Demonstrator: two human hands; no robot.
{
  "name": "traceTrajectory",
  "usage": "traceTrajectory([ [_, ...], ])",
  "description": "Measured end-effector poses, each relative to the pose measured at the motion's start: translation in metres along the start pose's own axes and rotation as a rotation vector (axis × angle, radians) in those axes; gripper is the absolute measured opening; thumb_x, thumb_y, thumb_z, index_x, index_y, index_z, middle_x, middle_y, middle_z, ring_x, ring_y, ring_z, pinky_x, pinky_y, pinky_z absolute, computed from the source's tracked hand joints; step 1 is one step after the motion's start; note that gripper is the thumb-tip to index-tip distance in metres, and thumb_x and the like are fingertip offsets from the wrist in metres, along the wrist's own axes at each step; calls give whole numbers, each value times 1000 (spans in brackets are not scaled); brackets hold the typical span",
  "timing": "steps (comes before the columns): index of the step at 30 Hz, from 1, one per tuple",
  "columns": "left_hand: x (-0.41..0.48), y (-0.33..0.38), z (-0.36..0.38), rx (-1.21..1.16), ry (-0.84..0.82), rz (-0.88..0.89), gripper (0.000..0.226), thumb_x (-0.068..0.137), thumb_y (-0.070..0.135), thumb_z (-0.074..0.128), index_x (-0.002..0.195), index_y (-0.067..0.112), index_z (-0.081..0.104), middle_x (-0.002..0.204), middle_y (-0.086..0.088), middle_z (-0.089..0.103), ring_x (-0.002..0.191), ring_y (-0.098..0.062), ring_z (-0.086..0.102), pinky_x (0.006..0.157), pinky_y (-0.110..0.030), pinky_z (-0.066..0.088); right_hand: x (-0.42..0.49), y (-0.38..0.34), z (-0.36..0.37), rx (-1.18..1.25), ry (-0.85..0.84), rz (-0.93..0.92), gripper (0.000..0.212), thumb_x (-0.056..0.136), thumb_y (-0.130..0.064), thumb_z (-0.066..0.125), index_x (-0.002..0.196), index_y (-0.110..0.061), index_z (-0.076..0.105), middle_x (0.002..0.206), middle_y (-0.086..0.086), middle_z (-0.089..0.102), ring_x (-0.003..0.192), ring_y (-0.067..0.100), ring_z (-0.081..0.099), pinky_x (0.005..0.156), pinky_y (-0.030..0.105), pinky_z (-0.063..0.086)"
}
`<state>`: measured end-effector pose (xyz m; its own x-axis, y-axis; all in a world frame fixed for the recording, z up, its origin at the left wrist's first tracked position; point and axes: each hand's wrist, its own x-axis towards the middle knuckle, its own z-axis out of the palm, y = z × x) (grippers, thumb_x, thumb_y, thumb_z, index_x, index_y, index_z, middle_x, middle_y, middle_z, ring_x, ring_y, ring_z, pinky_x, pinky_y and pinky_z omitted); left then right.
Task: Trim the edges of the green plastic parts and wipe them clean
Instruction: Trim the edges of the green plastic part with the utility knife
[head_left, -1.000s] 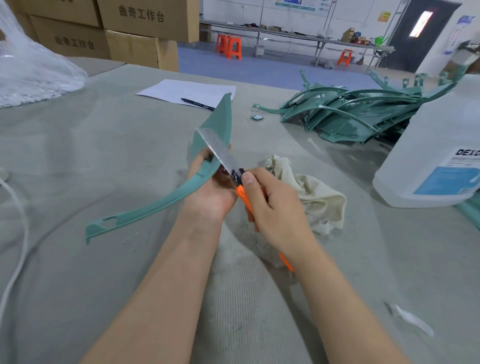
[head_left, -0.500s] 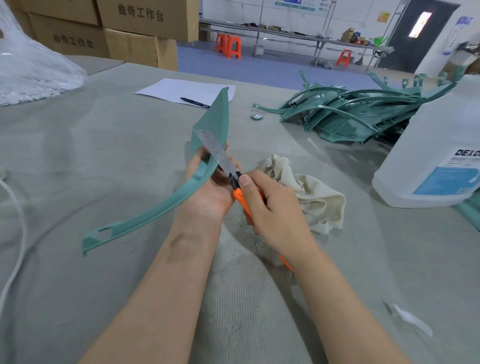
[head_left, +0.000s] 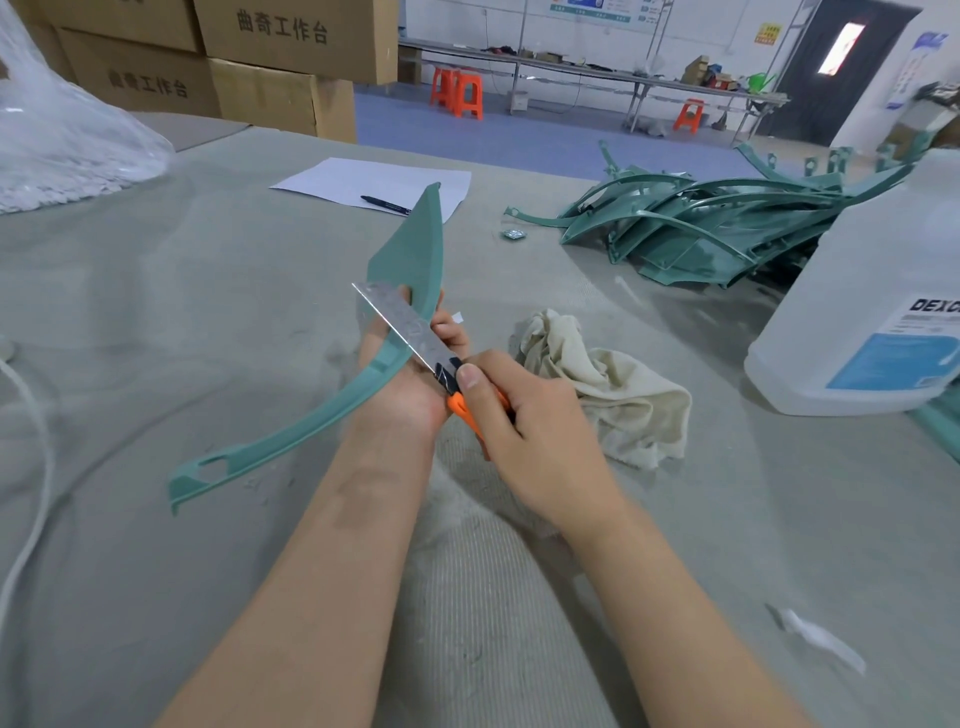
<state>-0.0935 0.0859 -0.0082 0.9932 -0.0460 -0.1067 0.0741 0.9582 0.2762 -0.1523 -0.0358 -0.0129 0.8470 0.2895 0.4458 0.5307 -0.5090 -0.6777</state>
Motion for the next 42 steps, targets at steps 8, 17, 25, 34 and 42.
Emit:
traceTrajectory([
  [8, 1, 1, -1, 63, -30, 36, 67, 103, 28, 39, 46, 7, 68, 50, 3, 59, 36, -6, 54, 39, -13, 42, 0, 2, 0, 18, -17, 4, 24, 103, -28, 45, 91, -16, 62, 51, -8, 49, 50, 18, 51, 54, 41, 45],
  [17, -1, 3, -1, -11, 22, 70, 39, 102, 23, 44, 69, 5, 59, 55, 0, 60, 38, -8, 53, 41, -14, 43, -1, 0, 2, 23, -28, 5, 27, 103, -28, 44, 87, -14, 61, 50, -11, 48, 49, 17, 51, 53, 37, 44],
  [25, 3, 6, 0, -13, 14, 71, 36, 104, 22, 38, 74, 8, 54, 55, 2, 59, 38, -5, 51, 39, -13, 42, -2, -3, 4, 37, -64, 20, 29, 103, -29, 43, 84, -13, 57, 51, -7, 48, 50, 19, 51, 54, 37, 43],
  [34, 9, 13, -8, -94, -28, 95, 57, 102, 23, 42, 54, 5, 65, 57, 2, 59, 38, -6, 52, 40, -13, 43, -3, -6, 7, 6, -80, -13, 31, 98, -37, 38, 93, -16, 60, 55, 1, 53, 50, 17, 52, 55, 38, 45],
  [42, 3, 12, 1, -46, 88, 121, 27, 101, 20, 44, 76, 10, 50, 76, 4, 49, 38, -4, 49, 40, -13, 41, -6, -11, 9, 60, -137, -21, 18, 100, -34, 38, 99, -26, 54, 53, -28, 54, 53, 4, 56, 53, 15, 37],
])
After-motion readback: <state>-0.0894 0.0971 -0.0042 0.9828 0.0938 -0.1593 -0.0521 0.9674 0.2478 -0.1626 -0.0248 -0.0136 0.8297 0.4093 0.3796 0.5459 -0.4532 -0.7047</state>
